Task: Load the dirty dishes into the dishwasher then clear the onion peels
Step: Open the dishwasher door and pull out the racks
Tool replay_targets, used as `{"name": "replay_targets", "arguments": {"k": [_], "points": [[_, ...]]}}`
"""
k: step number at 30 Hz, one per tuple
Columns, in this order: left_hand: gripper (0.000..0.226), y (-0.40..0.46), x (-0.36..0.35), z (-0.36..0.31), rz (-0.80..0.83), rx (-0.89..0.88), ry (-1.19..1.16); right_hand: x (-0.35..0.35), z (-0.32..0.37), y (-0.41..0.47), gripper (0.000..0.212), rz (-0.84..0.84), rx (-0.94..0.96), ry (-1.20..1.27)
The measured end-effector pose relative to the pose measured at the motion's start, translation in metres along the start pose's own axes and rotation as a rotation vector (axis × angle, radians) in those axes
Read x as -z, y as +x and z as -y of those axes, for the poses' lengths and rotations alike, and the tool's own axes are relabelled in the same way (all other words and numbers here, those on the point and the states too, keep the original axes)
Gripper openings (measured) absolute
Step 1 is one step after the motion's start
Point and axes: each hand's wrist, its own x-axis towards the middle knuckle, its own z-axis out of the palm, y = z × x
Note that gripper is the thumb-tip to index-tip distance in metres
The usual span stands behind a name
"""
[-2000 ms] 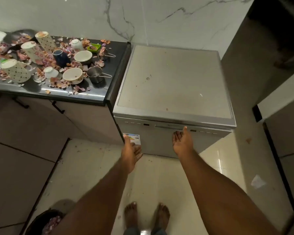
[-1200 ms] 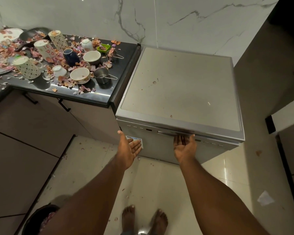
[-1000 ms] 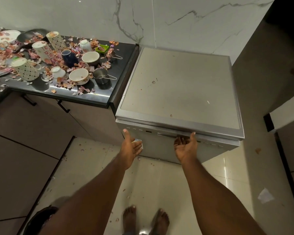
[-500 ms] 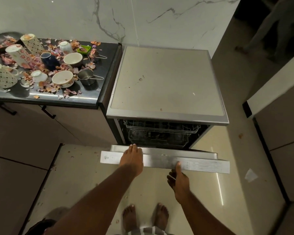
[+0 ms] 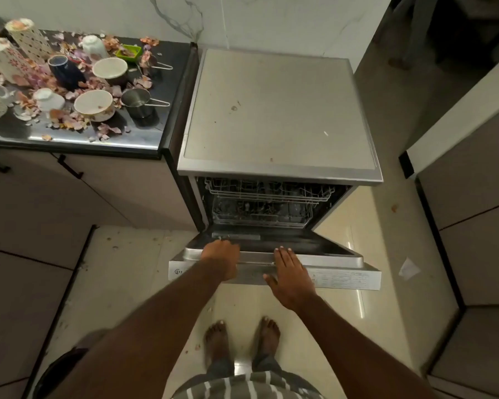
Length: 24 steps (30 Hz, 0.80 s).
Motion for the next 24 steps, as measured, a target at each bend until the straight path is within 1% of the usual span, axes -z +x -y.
{"name": "replay_targets", "arguments": {"k": [2, 5, 10, 14, 17, 22, 24], "points": [[0.038, -0.003, -0.007, 0.004, 0.053, -0.015, 0.008, -0.012, 0.005, -0.010, 0.079, 0.021, -0.025, -0.034], [0.034, -0.009, -0.030, 0.003, 0.125, -0.035, -0.029, -0.026, 0.008, -0.025, 0.071, 0.054, -0.062, -0.038], [0.031, -0.012, -0.085, -0.005, 0.280, -0.086, -0.065, -0.056, 0.010, -0.047, 0.055, 0.223, -0.117, -0.007], [0.029, -0.011, -0.132, -0.008, 0.376, -0.088, -0.087, -0.087, 0.005, -0.057, 0.050, 0.318, -0.118, -0.031], [0.029, -0.015, -0.166, -0.011, 0.400, -0.082, -0.078, -0.115, -0.002, -0.062, 0.047, 0.356, -0.107, -0.023], [0.029, -0.018, -0.219, -0.017, 0.377, -0.078, -0.076, -0.153, -0.028, -0.052, 0.032, 0.478, -0.034, -0.050], [0.031, -0.015, -0.236, -0.020, 0.411, -0.058, -0.093, -0.166, -0.038, -0.047, 0.028, 0.500, -0.026, -0.048]]}}
